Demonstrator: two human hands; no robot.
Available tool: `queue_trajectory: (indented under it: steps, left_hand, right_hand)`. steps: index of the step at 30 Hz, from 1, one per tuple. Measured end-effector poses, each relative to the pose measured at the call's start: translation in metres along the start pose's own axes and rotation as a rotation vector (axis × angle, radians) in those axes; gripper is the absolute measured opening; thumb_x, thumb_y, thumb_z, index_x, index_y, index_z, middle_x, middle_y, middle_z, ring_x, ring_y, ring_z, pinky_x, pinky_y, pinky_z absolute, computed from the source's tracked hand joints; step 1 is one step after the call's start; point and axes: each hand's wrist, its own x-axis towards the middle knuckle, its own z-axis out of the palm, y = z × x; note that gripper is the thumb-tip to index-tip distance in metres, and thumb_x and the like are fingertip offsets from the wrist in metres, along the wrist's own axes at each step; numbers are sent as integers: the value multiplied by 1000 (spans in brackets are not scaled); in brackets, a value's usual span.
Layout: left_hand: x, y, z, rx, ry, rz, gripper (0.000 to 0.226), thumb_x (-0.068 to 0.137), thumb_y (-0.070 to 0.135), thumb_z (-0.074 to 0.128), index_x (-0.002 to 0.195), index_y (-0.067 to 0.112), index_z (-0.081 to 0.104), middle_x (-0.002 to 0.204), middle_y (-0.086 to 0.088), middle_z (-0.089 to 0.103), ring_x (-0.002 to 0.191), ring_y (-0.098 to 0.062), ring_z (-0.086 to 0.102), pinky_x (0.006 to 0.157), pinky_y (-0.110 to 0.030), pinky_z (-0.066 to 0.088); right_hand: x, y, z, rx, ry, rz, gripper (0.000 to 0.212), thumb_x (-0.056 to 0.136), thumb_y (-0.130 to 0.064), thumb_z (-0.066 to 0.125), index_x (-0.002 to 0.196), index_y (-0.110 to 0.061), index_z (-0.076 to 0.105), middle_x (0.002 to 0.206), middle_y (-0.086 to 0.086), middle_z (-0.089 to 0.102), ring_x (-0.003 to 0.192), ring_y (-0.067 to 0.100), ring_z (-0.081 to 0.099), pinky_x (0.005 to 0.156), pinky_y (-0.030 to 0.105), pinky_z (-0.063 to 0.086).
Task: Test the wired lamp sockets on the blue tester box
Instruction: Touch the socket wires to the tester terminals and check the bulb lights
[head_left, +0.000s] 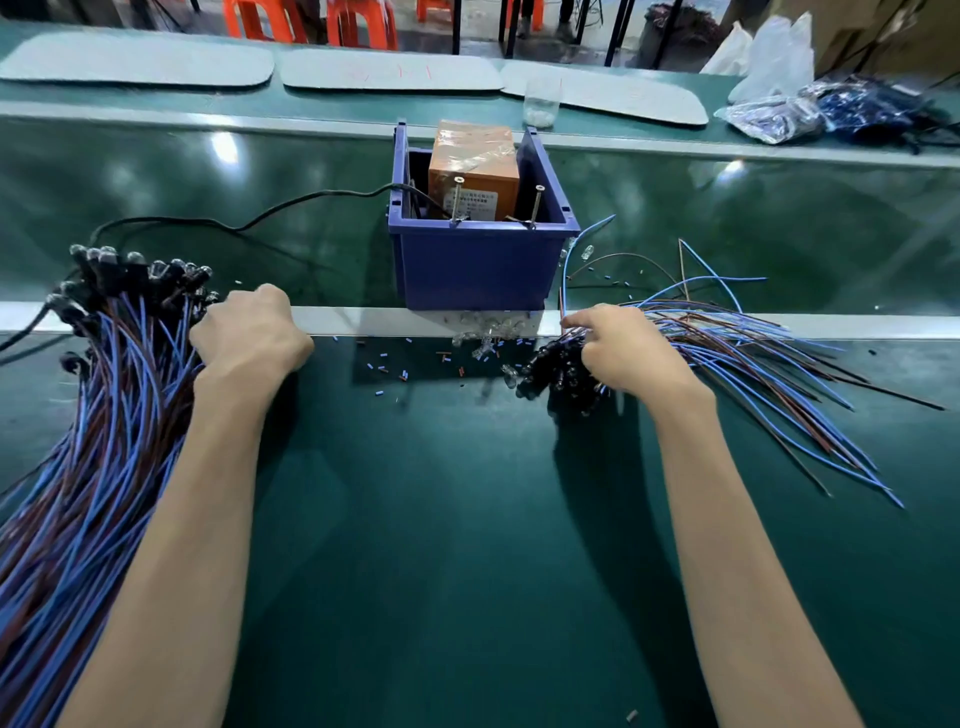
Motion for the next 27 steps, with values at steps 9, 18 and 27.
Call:
queue_trajectory:
  steps: [9, 18, 27]
  left_hand:
    - [2, -7, -6, 29, -29, -16, 50, 73, 30, 80, 116, 12, 63, 119, -21, 57, 114, -40, 55, 90, -41, 45]
    - [-7, -11, -16, 83, -148, 145, 27, 71, 34, 82, 95, 28, 71, 113, -11, 64, 110, -32, 58, 87, -35, 43]
    - [-21, 8, -30, -320, -84, 361, 16, 74, 34, 79, 90, 33, 77, 69, 7, 71, 72, -13, 66, 67, -25, 48]
  right_hand:
    - [-2, -5, -6, 127, 84, -109, 33, 98, -18, 44, 126, -16, 62, 127, 9, 61, 117, 26, 53, 98, 34, 42]
    - [-11, -25, -7, 369, 35, -253, 25, 97, -18, 51, 116, -19, 68, 95, -6, 64, 90, 7, 56, 72, 10, 33]
    - [-17, -39, -4, 478, -50, -331, 21, 97, -21, 54, 111, -21, 69, 86, -11, 69, 86, 5, 64, 71, 7, 42]
